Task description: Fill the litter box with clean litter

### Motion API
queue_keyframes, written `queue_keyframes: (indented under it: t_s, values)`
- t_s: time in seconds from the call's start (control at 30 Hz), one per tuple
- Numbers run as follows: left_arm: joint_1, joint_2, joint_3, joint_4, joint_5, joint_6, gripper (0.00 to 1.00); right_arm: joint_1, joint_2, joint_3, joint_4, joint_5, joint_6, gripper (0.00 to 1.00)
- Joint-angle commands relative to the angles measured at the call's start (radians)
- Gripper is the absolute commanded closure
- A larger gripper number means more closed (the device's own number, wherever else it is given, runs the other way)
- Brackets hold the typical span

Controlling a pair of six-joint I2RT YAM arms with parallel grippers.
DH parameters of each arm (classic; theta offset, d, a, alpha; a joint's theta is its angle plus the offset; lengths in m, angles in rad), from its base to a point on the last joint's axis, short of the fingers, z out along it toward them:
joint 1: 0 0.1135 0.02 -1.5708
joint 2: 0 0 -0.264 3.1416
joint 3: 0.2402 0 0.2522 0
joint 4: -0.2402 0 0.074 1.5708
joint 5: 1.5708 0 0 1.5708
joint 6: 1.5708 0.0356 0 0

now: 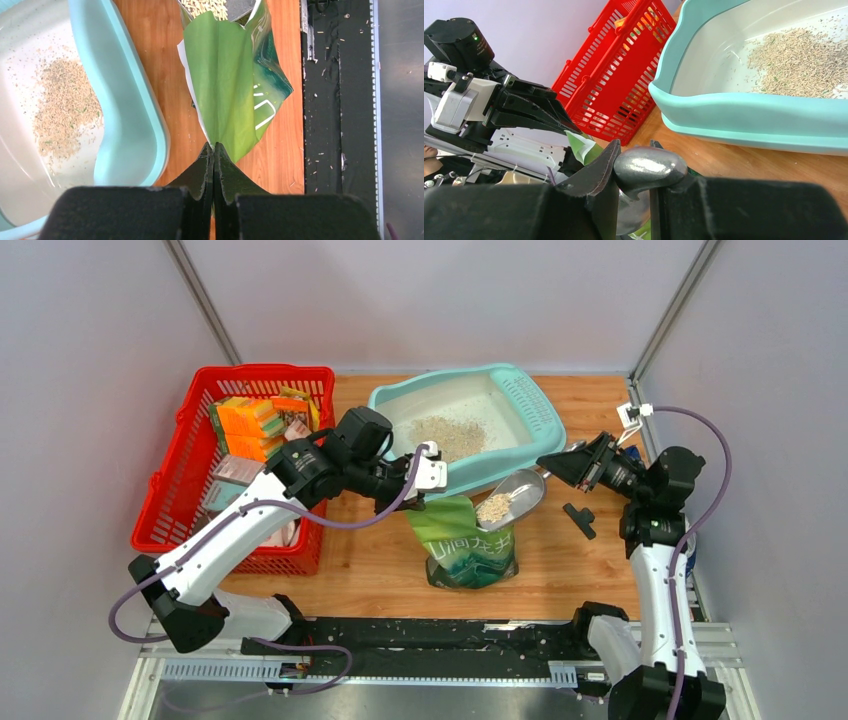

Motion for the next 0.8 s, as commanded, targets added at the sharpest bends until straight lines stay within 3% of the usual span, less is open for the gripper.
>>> queue_keyframes:
  t_s: [0.0, 0.27, 0.77]
  values:
    - [0.027, -0.052, 0.04, -0.054, -0.042, -0.005, 1.0, -0.005, -0.026, -0.017, -0.02, -0.011, -0.027, 1.0]
    - [0.027, -0.052, 0.041, -0.06, -0.041, -0.002, 1.0, -0.006, -0.001, 0.005, 0.049, -0.01, 0.065, 1.0]
    - [0.029, -0.05, 0.032, -0.053, -0.041, -0.003, 1.0, -0.006, 0.031, 0.094, -0.015, -0.051, 0.084, 1.0]
